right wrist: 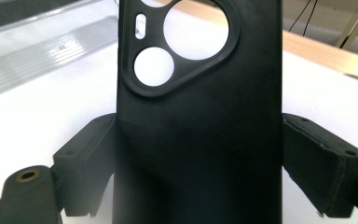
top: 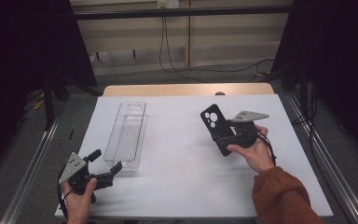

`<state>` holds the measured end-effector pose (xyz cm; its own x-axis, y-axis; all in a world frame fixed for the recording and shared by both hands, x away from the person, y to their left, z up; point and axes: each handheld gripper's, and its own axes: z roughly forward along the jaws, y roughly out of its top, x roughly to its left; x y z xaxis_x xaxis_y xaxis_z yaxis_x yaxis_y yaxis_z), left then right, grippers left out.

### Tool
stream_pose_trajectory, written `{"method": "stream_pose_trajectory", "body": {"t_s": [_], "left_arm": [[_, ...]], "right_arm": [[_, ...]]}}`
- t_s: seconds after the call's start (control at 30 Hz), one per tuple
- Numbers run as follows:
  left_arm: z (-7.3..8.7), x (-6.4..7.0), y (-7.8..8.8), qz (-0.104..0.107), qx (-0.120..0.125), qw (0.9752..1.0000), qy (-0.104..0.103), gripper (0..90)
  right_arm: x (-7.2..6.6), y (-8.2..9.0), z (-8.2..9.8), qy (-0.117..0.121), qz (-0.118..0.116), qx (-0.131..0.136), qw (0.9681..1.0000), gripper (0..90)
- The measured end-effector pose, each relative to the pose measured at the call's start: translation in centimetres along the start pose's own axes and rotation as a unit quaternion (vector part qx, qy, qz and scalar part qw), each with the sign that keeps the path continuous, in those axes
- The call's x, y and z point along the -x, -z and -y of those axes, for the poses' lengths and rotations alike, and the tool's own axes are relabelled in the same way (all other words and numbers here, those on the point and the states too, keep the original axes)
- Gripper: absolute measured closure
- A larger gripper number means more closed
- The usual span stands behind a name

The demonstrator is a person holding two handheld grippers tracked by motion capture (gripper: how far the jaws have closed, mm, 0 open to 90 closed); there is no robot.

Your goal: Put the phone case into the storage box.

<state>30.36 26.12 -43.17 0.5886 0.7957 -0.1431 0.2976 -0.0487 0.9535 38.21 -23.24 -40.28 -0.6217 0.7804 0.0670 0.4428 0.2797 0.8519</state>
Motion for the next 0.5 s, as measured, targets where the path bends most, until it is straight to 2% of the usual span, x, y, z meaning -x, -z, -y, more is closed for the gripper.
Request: {"method": "stream_pose_trajectory", "body": {"t_s": [0.13, 0.2, 0.33, 0.5], "left_arm": [[0.0, 0.0, 0.0, 0.001, -0.002, 1.0, -0.003, 3.4], [0.0, 0.0, 0.0, 0.001, -0.002, 1.0, -0.002, 3.4], [0.0, 0.0, 0.0, -0.002, 0.0, 1.0, 0.0, 3.4], [0.0, 0.0, 0.0, -0.004, 0.001, 1.0, 0.001, 3.4]], "right_arm": [[0.1, 0.7, 0.4, 0.0, 0.002, 0.025, 0.9997, 14.7], [0.2, 0.9, 0.5, 0.0, 0.003, 0.03, 0.9996, 14.7], [0.5, 1.9, 1.3, -0.005, 0.021, 0.059, 0.998, 14.7], [0.6, 2.6, 2.1, -0.008, 0.025, 0.07, 0.9972, 14.7]]}}
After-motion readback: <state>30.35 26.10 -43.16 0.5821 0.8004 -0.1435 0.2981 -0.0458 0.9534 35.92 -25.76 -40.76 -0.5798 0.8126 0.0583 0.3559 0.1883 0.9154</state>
